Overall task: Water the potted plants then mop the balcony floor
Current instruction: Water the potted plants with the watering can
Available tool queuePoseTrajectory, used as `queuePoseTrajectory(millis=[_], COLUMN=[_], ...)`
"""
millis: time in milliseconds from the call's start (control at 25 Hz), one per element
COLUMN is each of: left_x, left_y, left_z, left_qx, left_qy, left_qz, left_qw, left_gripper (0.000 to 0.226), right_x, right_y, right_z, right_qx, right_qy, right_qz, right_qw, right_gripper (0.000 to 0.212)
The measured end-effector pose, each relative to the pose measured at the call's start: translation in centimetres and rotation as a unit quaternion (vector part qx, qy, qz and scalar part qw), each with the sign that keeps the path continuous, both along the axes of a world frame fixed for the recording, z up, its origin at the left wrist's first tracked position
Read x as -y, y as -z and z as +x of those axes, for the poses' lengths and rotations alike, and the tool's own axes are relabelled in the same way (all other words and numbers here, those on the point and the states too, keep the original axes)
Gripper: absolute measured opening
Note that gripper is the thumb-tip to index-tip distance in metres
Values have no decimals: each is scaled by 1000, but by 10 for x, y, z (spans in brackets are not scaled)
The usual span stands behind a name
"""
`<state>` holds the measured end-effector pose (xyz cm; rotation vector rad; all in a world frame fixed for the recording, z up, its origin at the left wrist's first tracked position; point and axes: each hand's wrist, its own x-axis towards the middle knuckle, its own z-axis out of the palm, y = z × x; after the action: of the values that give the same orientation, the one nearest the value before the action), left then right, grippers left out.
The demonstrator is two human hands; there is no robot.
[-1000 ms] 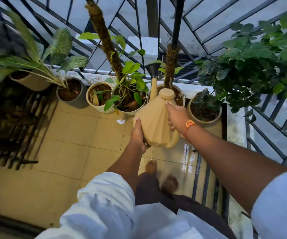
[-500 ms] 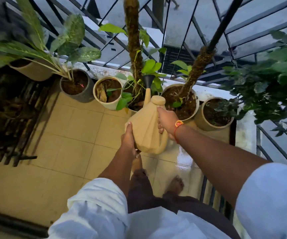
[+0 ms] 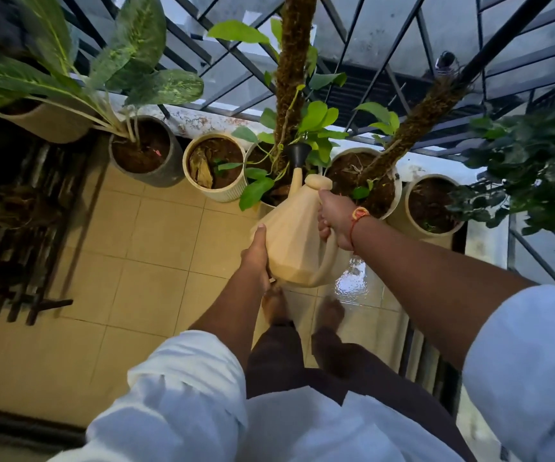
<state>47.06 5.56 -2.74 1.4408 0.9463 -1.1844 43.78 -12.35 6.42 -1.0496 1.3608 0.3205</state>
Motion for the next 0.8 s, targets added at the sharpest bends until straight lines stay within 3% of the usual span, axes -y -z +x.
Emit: queuePoseTrajectory(millis=[200, 480, 800], left_x=[12, 25, 29], left_y=[-1, -20, -14], left_z=[2, -5, -14], left_qx=[-11, -14, -14], left_qy=[16, 11, 9], left_qz=[18, 4, 22], left_qw=[1000, 1000, 1000], left_gripper=[116, 98, 116], right_x=[13, 29, 31], right_y=[-2, -9, -15], right_z=[5, 3, -3], right_qx=[-6, 0, 1], right_qy=[12, 3, -11], right_qz=[15, 16, 16], right_qw=[1000, 1000, 1000], right_gripper=[39, 34, 29])
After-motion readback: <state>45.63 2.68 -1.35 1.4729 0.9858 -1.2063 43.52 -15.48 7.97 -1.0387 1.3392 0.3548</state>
